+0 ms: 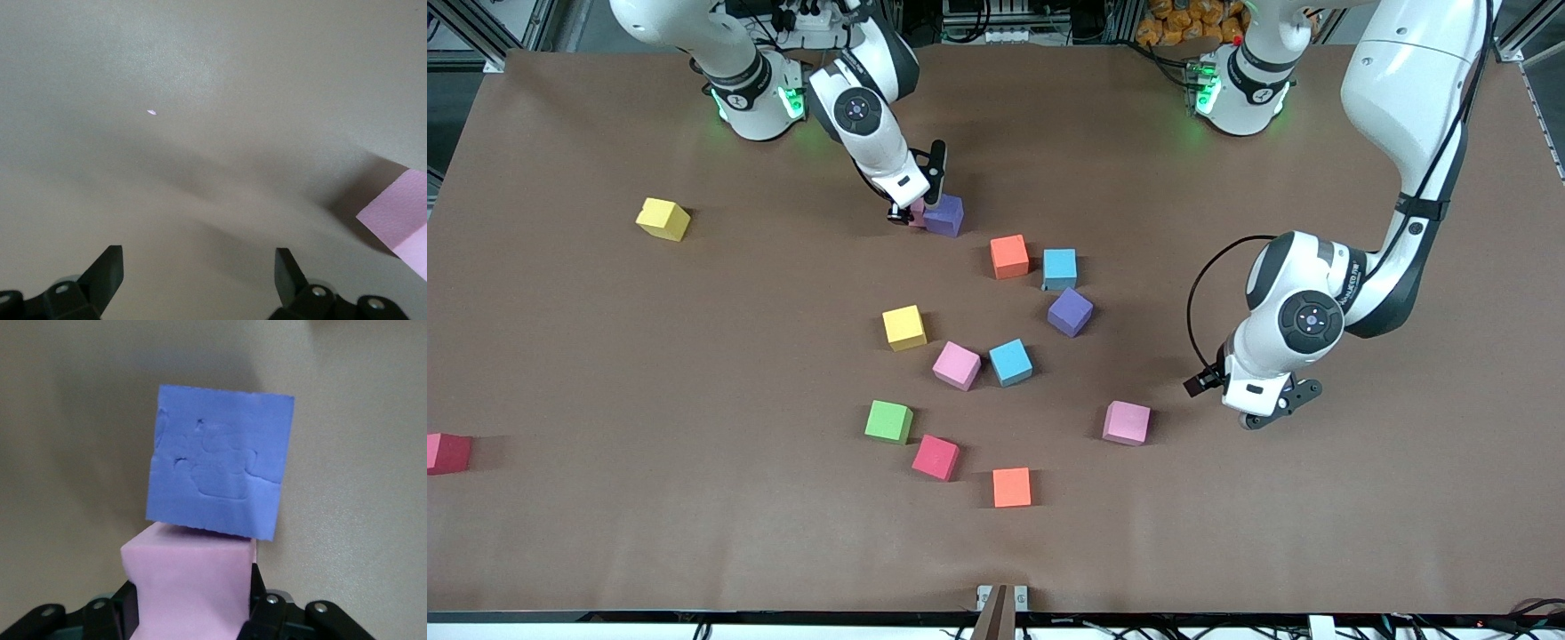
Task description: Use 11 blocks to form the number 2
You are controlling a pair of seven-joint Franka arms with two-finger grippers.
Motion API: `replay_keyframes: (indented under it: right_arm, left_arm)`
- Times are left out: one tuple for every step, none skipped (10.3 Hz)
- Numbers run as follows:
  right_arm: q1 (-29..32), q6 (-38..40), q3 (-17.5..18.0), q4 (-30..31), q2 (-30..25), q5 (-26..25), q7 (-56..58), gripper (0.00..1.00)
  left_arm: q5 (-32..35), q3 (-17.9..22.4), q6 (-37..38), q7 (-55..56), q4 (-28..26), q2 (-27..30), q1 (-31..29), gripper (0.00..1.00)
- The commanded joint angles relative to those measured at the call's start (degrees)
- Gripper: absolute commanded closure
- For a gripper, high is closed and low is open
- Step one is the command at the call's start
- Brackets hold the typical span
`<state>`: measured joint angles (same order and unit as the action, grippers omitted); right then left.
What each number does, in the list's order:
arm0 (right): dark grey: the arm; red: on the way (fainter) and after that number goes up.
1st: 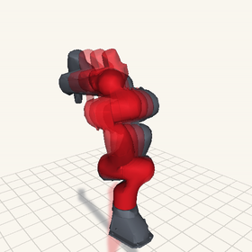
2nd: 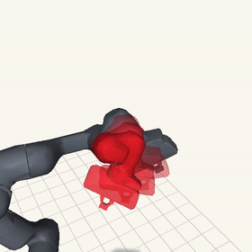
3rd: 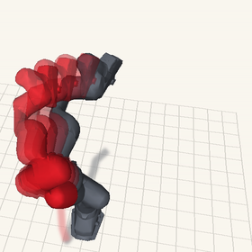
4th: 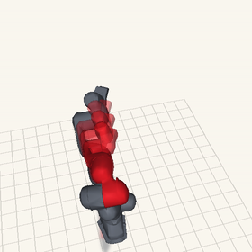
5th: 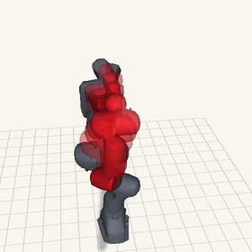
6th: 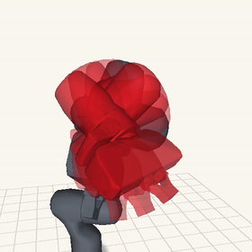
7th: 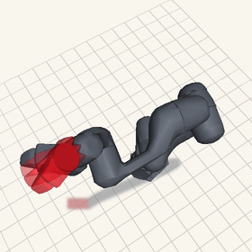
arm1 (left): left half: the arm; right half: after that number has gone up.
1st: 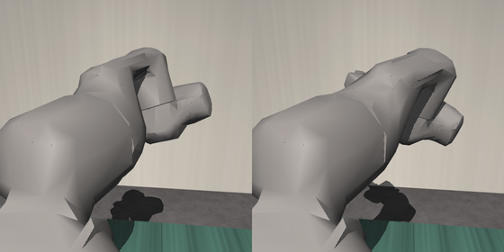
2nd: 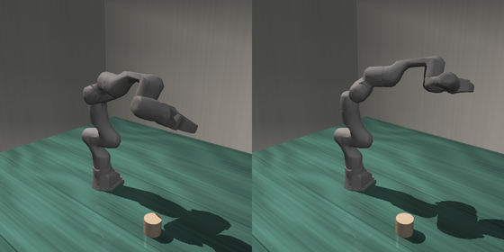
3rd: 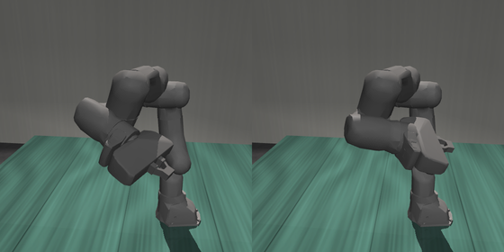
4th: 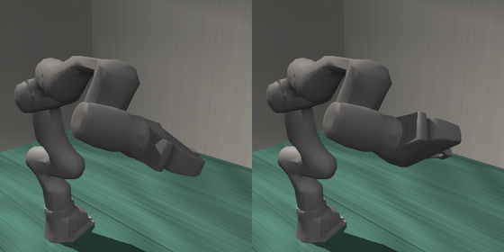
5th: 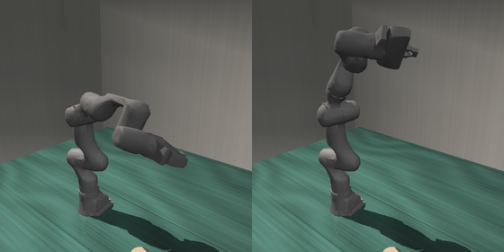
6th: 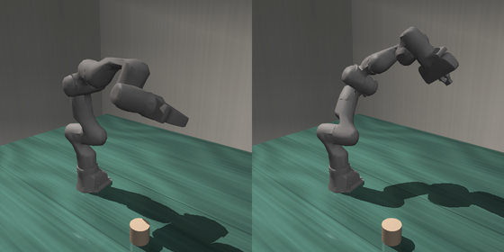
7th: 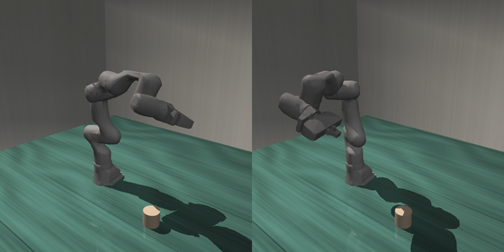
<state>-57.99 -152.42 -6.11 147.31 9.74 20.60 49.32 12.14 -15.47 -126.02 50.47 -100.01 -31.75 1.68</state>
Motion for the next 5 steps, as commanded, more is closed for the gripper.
replay_keyframes:
  right_arm:
    - [-0.72,-3.50,-0.57,-0.09,2.65,1.72,2.09,1.00]
    - [-0.72,-3.76,-0.57,-0.61,3.08,1.72,2.09,1.00]
    - [-0.72,-4.72,-0.48,-0.88,3.96,1.81,2.01,1.00]
    - [-0.89,-5.34,-0.40,-1.23,4.49,1.81,1.83,1.00]
    - [-1.24,-5.43,-0.31,-1.84,4.84,1.81,1.57,1.00]
  left_arm:
    - [1.58,-0.18,-0.19,4.79,-0.27,0.28,0.77,0.00]
    - [1.58,-0.18,-0.19,6.64,-1.06,0.81,2.17,0.00]
    - [1.58,-0.18,-0.19,7.79,-2.20,1.68,2.88,0.00]
    - [1.58,-0.18,-0.19,8.41,-3.78,2.99,3.58,0.00]
    - [1.58,-0.35,-0.10,8.67,-5.88,5.01,3.76,0.00]
